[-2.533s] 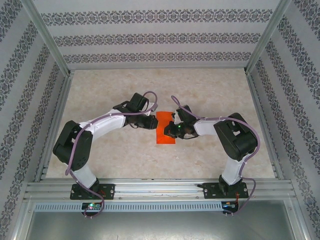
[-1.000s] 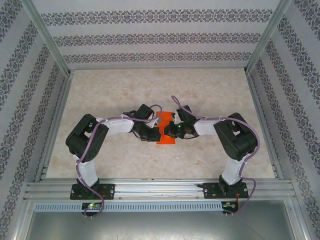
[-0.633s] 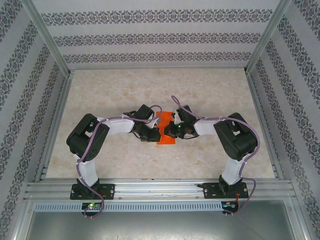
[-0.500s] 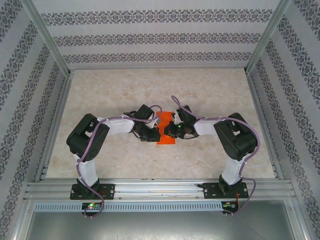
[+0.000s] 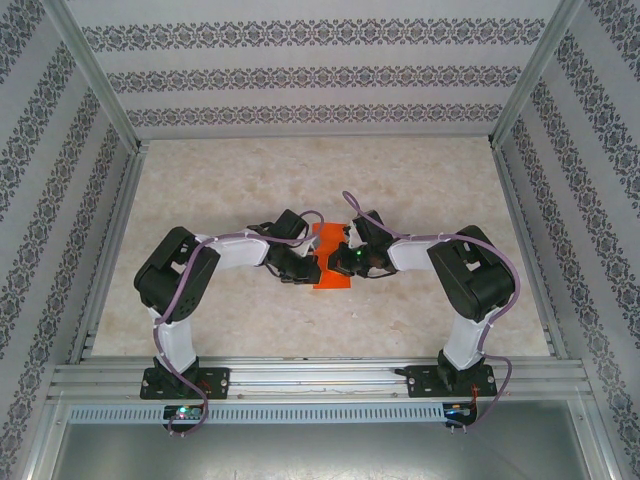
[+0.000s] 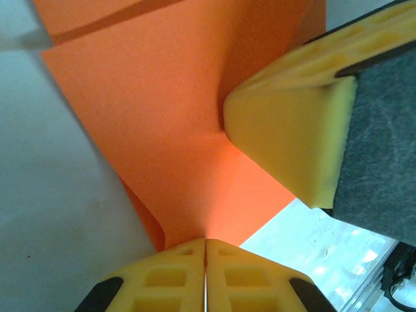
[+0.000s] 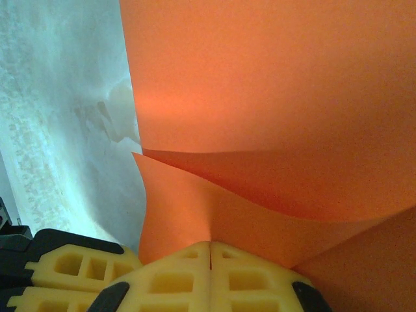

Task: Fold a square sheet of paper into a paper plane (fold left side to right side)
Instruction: Fold the triangle a second time at the center of the table.

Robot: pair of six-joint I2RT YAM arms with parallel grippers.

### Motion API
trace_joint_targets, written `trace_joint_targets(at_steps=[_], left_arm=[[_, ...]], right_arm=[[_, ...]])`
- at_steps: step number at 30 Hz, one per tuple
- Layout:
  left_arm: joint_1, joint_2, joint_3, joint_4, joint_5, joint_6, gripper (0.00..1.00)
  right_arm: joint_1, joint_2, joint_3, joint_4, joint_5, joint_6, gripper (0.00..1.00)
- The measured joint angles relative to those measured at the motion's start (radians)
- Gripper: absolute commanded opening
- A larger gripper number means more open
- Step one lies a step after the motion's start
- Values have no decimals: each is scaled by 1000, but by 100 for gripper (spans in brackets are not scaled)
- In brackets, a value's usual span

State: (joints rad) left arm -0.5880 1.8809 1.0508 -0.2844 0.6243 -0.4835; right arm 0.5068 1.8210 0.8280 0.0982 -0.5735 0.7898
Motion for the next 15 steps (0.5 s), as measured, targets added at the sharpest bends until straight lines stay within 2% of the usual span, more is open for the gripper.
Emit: trace_joint_targets(at_steps=[15], left_arm=[[1,3,0,0,-3,-16,6]], right_arm=[[0,-10,0,-3,-3,-13,0]])
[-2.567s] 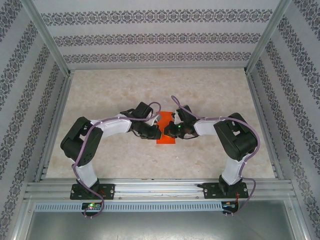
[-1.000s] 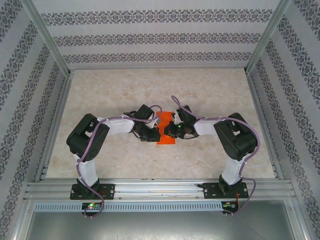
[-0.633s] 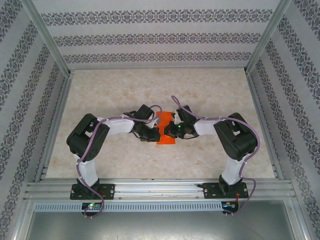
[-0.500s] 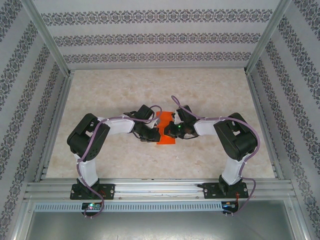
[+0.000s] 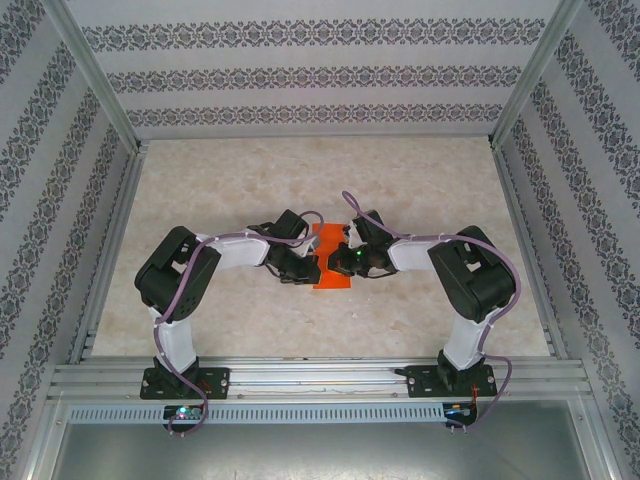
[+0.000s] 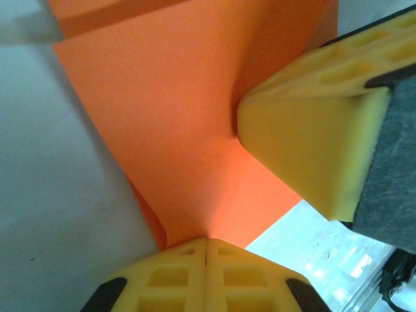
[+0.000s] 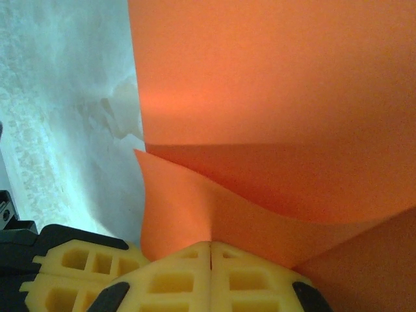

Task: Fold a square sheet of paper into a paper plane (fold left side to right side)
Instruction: Fold the triangle a second time at the center of the table.

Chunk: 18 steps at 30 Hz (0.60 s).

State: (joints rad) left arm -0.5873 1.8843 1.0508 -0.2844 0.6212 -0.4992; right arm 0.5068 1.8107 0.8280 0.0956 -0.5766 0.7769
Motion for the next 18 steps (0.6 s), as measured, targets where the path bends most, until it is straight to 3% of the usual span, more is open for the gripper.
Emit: trace_joint_targets(at_steps=[18], left_arm=[[0,4,8,-11,-1,-4,3]], right_arm=[[26,-1,-2,-1,28,-47,0]])
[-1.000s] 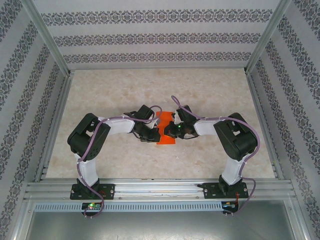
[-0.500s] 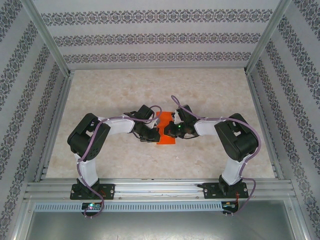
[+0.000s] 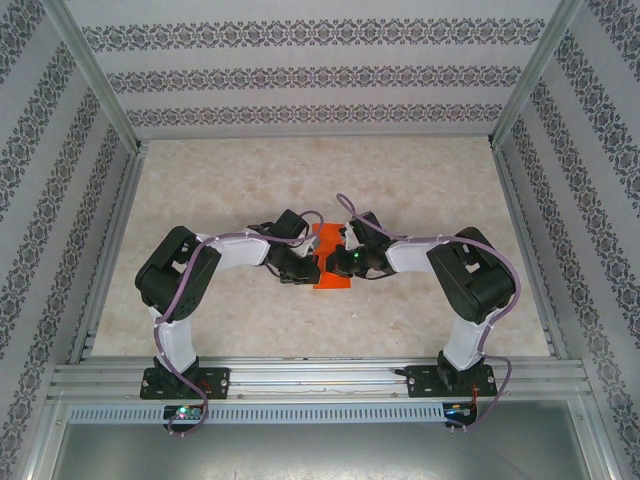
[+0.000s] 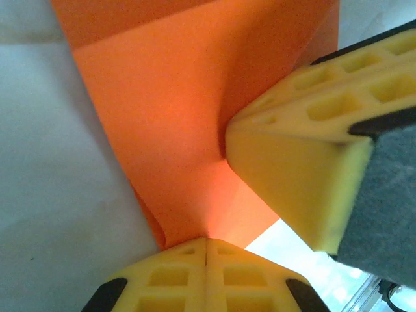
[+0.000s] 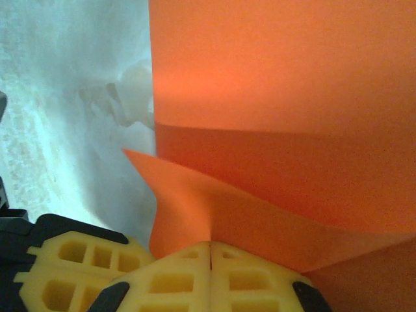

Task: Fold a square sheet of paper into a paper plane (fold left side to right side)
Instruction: Fold the triangle a second time at the center of the table.

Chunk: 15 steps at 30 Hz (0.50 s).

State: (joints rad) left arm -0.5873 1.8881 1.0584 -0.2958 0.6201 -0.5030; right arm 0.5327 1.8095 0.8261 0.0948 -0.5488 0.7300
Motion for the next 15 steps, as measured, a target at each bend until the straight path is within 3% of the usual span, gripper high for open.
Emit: trace_joint_targets(at_steps=[15], left_arm=[[0,11,15,-7,0,-7,3]], right_arm=[[-62,0,-2,-16,-16,-73,0]])
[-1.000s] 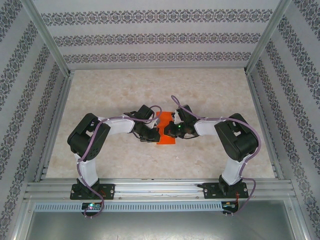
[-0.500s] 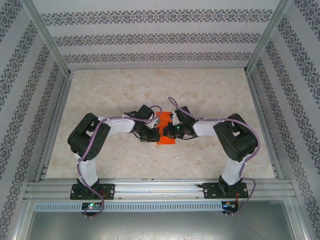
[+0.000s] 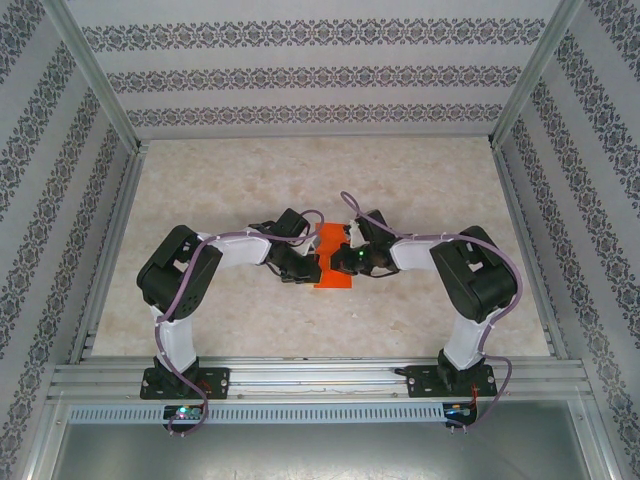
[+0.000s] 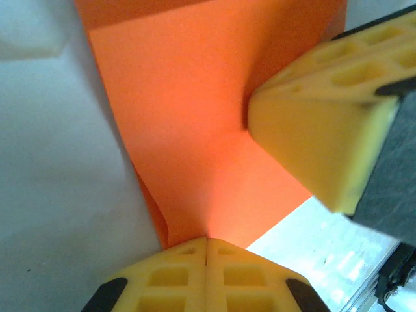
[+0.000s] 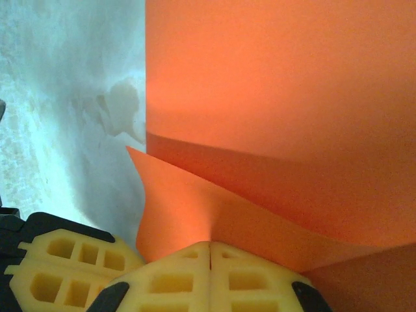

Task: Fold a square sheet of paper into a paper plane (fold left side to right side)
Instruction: Fold the triangle a second time at the center of the table.

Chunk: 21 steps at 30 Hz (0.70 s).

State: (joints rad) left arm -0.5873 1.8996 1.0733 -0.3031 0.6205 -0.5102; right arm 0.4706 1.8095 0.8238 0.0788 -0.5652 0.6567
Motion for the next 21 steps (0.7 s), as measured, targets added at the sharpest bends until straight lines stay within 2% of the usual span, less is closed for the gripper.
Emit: trace_joint_targets(at_steps=[21], left_arm=[[0,7,3,32,-4,-8,3]], right_arm=[[-188,50,84,-90,-50,-78,0]])
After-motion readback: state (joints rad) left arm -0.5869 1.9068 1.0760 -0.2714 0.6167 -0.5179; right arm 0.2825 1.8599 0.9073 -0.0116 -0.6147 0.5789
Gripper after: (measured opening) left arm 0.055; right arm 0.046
